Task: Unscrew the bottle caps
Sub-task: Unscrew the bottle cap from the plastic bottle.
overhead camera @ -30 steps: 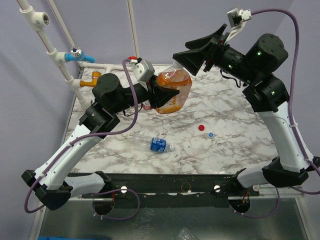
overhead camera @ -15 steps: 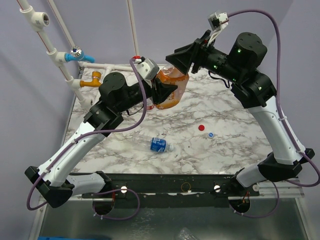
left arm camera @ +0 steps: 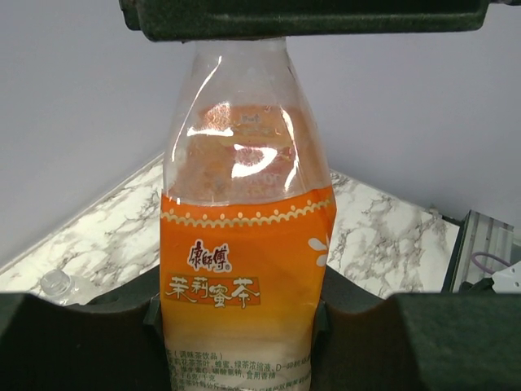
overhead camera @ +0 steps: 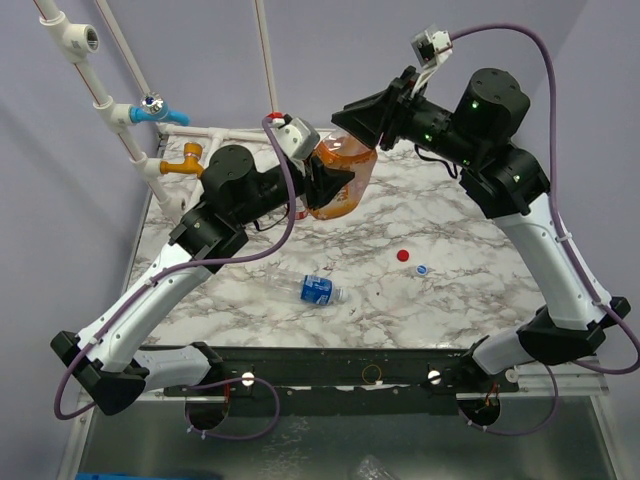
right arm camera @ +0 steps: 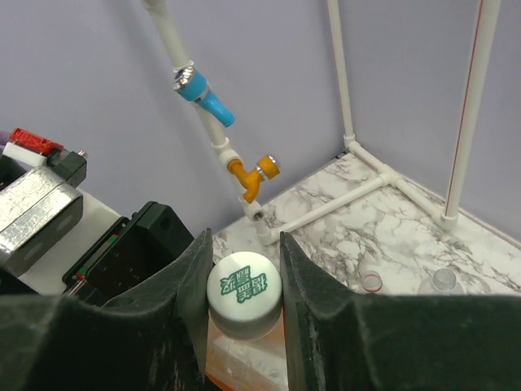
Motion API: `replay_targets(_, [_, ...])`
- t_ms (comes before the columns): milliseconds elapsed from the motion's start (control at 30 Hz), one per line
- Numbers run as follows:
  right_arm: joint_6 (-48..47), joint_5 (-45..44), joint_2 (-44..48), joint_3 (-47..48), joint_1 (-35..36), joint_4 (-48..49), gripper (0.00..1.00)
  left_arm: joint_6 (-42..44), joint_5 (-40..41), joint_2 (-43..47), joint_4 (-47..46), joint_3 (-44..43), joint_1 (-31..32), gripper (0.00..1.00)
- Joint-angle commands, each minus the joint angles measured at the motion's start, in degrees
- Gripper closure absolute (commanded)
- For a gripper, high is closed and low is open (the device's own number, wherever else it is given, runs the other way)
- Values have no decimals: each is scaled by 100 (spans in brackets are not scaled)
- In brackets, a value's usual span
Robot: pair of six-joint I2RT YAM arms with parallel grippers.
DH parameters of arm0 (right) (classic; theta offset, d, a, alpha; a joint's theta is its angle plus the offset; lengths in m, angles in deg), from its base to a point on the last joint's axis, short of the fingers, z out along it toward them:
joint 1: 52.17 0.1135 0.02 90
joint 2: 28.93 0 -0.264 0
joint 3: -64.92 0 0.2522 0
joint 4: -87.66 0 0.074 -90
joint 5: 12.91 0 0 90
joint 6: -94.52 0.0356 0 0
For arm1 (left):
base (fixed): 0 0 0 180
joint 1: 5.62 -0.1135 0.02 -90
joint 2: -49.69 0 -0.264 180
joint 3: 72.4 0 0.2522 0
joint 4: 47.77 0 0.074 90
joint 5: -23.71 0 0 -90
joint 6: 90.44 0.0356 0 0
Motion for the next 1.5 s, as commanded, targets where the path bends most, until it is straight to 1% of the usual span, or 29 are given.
replay_targets(0, [-107,881,346,-196,-1,473,99,-209,-837,138,-47,-26,21,81])
replay_targets(33, [-116,1308,432,-298,6,620,99,-340,-1180,150,-76,-77,22,81])
replay_targets(133, [-95,2886,647,-649,-1,1200,99,-743,-2713,164,-128,-260,-6,81])
replay_targets(233, [384,4884,598,-796,-3,1821,100,-1240,-4167,160,-131,-449,-5,79])
replay_targets(300, [1344,5924,599,-1182,-4,3152,99,-1422,-4623,184,-141,-522,-5,78])
replay_targets(333, [2038,6231,650,-1483,-3,4115,99,-1472,-4691,203,-145,-534,-6,79])
replay_targets(367, [2666,6356,681,-1704,-5,5051,99,-1506,-4773,222,-157,-551,-20,79])
replay_targets(400, [3045,6454,695,-1879,-3,5583,99,-1519,-4836,231,-166,-553,-32,79])
replay_targets(433, [3258,6512,680,-1907,-3,5850,100,-1535,-4874,246,-180,-546,-29,79])
replay_targets(467, [3296,6536,659,-1887,-3,5829,99,-1545,-4897,257,-184,-544,-32,79])
replay_targets(533, [3042,6524,626,-1797,-5,5396,99,-1517,-4872,267,-184,-523,-33,79])
replay_targets(567, [2745,6477,642,-1733,-3,5012,99,-1491,-4844,266,-189,-518,-39,80])
replay_targets(600, [2395,6343,663,-1644,-5,4428,99,-1446,-4801,281,-193,-518,-40,80])
replay_targets(633, [1870,6161,711,-1500,-3,3823,95,-1423,-4736,276,-193,-518,-48,80])
replay_targets(667, [1369,5799,745,-1344,-5,3010,85,-1395,-4677,275,-193,-509,-51,80])
replay_targets(700, [830,5396,784,-1141,-3,2312,65,-1330,-4588,284,-193,-493,-56,81])
replay_targets(733, [411,4647,823,-971,-4,1576,46,-1274,-4490,294,-180,-461,-65,82])
replay_targets(767, [210,3783,875,-834,-8,1211,30,-1162,-4329,301,-154,-437,-69,83])
replay_targets(833, [16,2222,998,-741,-3,800,7,-878,-3850,319,-68,-370,-78,83])
replay_targets(867, [20,1652,1053,-737,-5,709,1,-724,-3497,329,-30,-317,-79,83])
replay_targets(900, [22,1102,1092,-732,-5,645,0,-543,-3157,336,-9,-261,-86,84])
replay_targets(967, [61,659,1094,-680,-4,492,0,-269,-2329,345,9,-174,-93,82])
replay_targets(1067, [136,267,922,-369,6,31,0,89,-1234,337,9,-105,-87,82])
replay_targets(1167, [121,-6,712,-178,17,-332,0,267,-538,302,-17,-86,-88,82])
replay_targets(1233, [74,-151,594,-118,62,-439,1,300,-279,260,-30,-87,-87,82])
replay_targets(1333, [-14,-430,381,24,156,-547,10,300,-63,192,-35,-87,-88,83])
replay_targets(1467, [-174,-907,235,48,360,-390,22,300,-81,137,-27,-95,-87,84])
